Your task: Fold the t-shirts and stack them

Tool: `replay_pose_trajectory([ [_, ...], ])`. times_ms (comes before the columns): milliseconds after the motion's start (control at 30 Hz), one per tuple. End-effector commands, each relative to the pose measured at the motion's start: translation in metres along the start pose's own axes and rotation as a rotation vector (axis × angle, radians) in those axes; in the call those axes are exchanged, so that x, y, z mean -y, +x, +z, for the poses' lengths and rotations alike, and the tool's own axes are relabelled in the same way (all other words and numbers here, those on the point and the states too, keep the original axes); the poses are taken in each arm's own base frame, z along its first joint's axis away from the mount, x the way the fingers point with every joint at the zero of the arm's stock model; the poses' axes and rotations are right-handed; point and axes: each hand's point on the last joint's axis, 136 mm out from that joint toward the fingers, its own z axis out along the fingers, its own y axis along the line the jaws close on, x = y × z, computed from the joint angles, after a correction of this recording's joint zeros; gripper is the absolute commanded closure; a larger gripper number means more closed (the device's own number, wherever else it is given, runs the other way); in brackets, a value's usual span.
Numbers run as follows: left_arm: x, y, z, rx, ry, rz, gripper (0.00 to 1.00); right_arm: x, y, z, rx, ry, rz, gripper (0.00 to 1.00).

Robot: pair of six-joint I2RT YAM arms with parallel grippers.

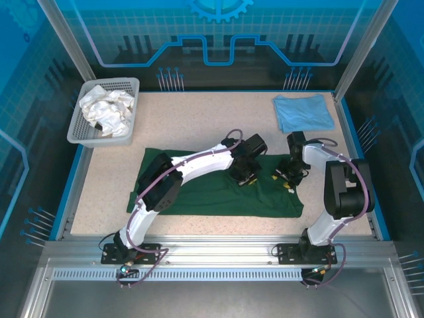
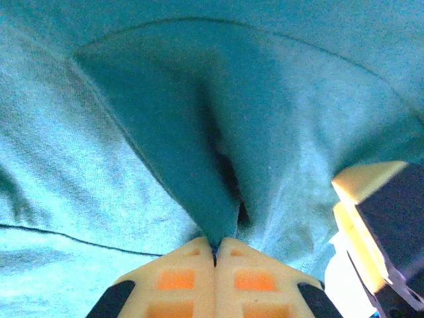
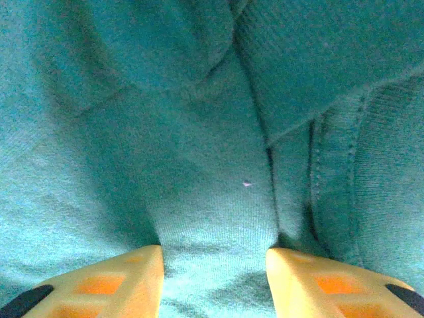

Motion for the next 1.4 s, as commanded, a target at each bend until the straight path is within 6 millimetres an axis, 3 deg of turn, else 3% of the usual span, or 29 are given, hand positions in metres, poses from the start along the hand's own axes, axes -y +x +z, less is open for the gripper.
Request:
replay_pose_trajectory([
  [0,-0.014,-0.005,-0.021,0.018,-0.069,0.083,1.0,0.015,0.001,0.014,-0.042,0.059,0.015,0.53],
  [200,-0.032,0.0,-0.037,-0.076,-0.138,0.165,0.99,0.017,0.0,0.014,-0.042,0.074,0.018,0.53],
  [400,-0.057,0.012,-0.036,-0.203,-0.213,0.241,0.98,0.015,-0.004,0.011,-0.037,0.08,0.014,0.53],
  [600,-0.09,0.025,-0.028,-0.292,-0.283,0.257,0.85,0.015,-0.006,0.008,-0.032,0.089,0.013,0.53],
  [700,-0.107,0.016,-0.037,-0.264,-0.323,0.261,0.8,0.013,-0.009,-0.001,-0.009,0.087,0.012,0.53],
  [800,-0.125,-0.017,-0.063,-0.149,-0.383,0.24,0.62,0.009,-0.013,-0.015,0.024,0.072,0.014,0.52],
  [867,-0.132,-0.049,-0.087,-0.026,-0.414,0.234,0.43,0.006,-0.015,-0.026,0.051,0.059,0.013,0.52],
  [900,-0.132,-0.063,-0.096,0.016,-0.408,0.222,0.4,0.003,-0.017,-0.031,0.066,0.052,0.008,0.52],
  [1000,-0.127,-0.111,-0.119,0.114,-0.324,0.176,0.4,-0.004,-0.024,-0.047,0.106,0.04,-0.007,0.51],
  [1067,-0.128,-0.143,-0.124,0.145,-0.286,0.162,0.45,-0.012,-0.03,-0.052,0.124,0.024,-0.017,0.51],
  [1200,-0.146,-0.202,-0.116,0.196,-0.309,0.23,0.64,-0.032,-0.044,-0.049,0.092,0.016,-0.037,0.54],
  [1367,-0.188,-0.261,-0.1,0.236,-0.317,0.189,0.67,-0.047,-0.048,-0.031,0.028,0.091,-0.076,0.56],
])
